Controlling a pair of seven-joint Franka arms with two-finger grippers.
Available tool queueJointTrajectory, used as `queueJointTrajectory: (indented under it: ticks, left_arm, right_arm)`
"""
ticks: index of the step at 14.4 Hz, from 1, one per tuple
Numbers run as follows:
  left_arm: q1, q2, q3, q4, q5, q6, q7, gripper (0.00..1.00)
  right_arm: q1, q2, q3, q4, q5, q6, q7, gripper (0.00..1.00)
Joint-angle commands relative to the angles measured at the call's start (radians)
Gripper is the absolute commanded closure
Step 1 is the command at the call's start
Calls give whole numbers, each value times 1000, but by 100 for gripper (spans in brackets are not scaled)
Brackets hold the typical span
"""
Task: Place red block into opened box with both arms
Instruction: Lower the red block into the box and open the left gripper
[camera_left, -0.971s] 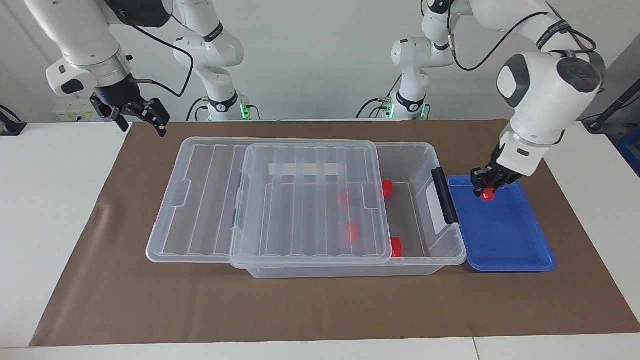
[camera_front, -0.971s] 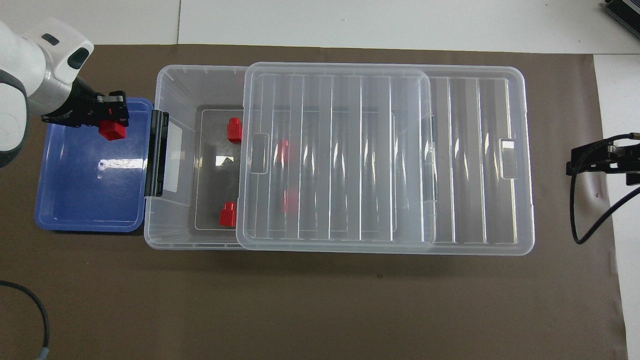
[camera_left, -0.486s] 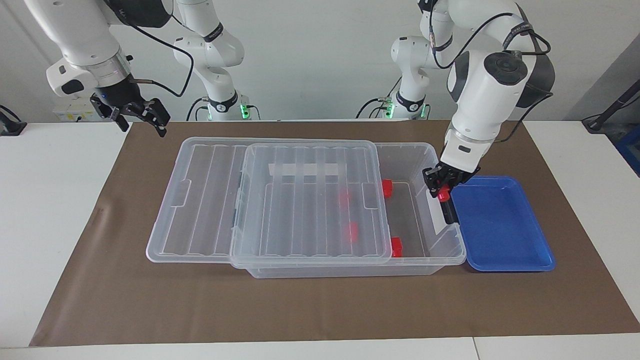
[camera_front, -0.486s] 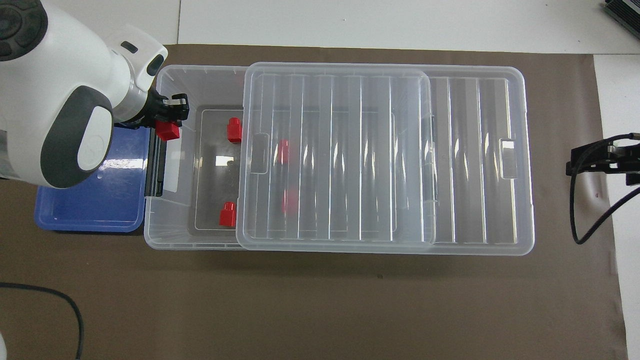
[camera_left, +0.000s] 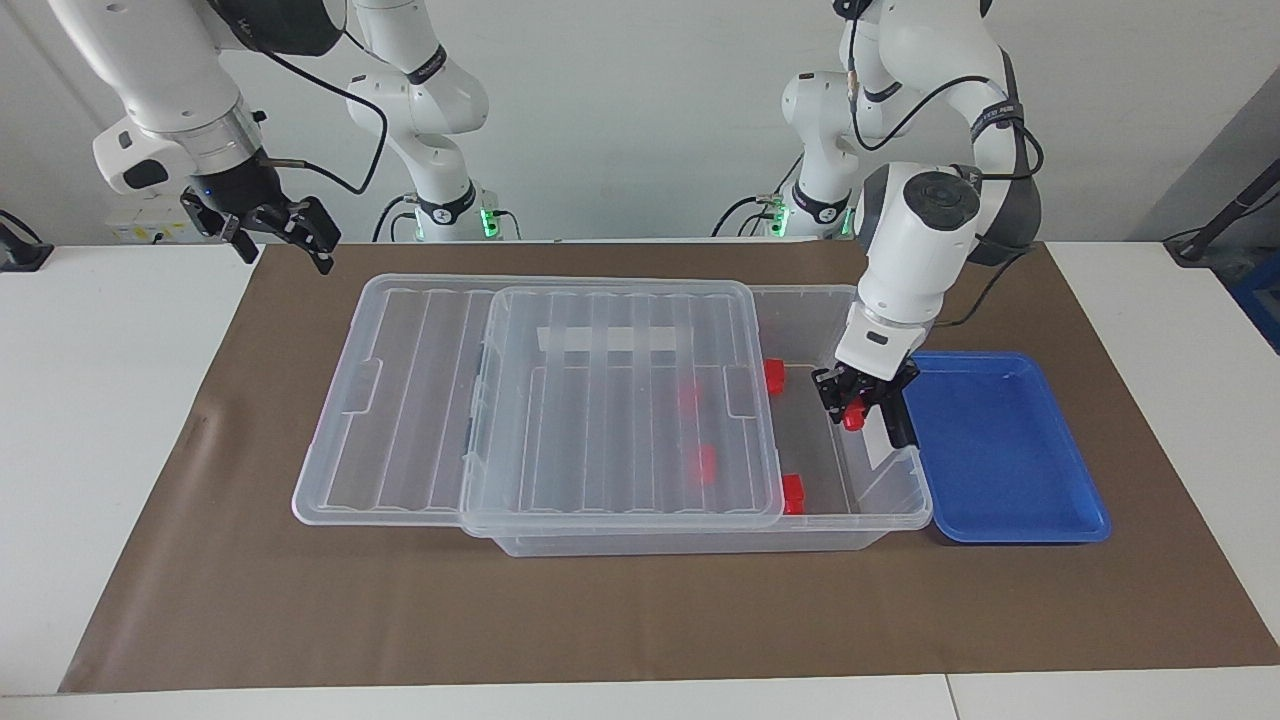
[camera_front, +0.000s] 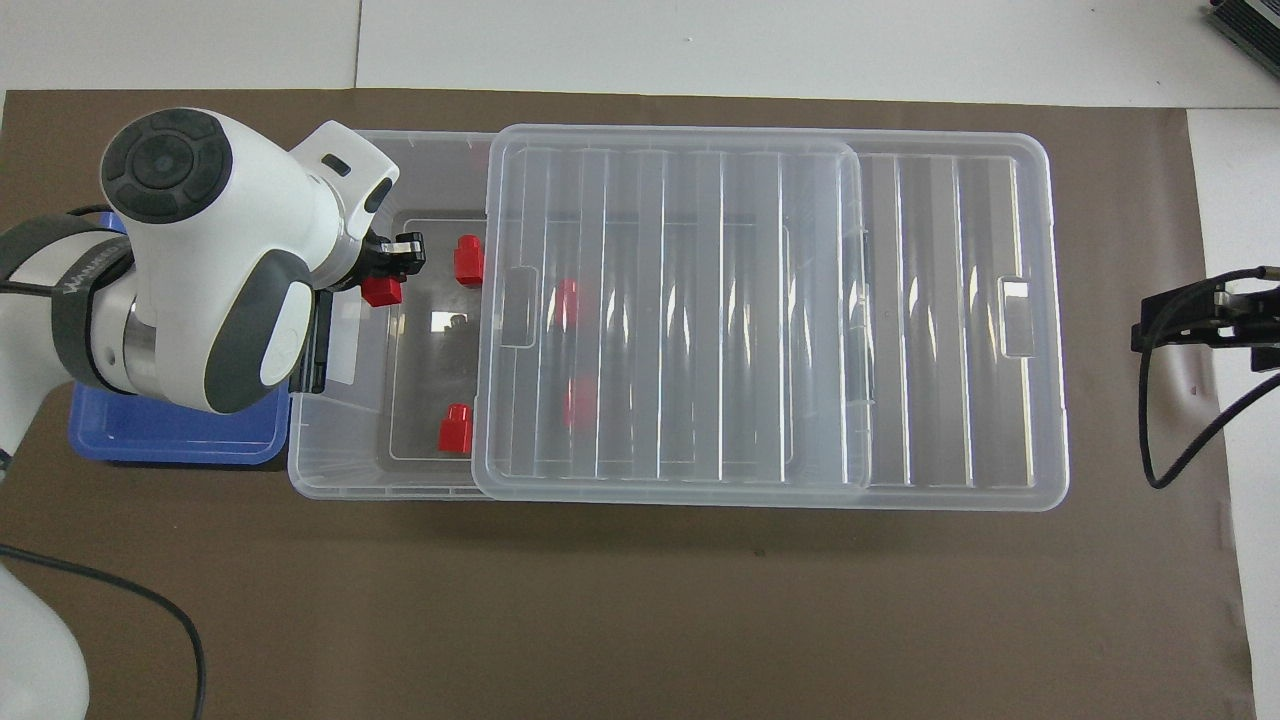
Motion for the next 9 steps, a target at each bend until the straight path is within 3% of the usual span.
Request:
queueJointTrajectory:
  ticks: [1,9]
  left_arm:
    - [-45,-26,18,-125,20,125,-42,100]
    - [-59,21,18,-205,74,240,-68,100]
  right_arm:
    - [-12,-11,0,-15,21,7,-15,0]
    - [-21,-17,-2,-23,21,7,-16,0]
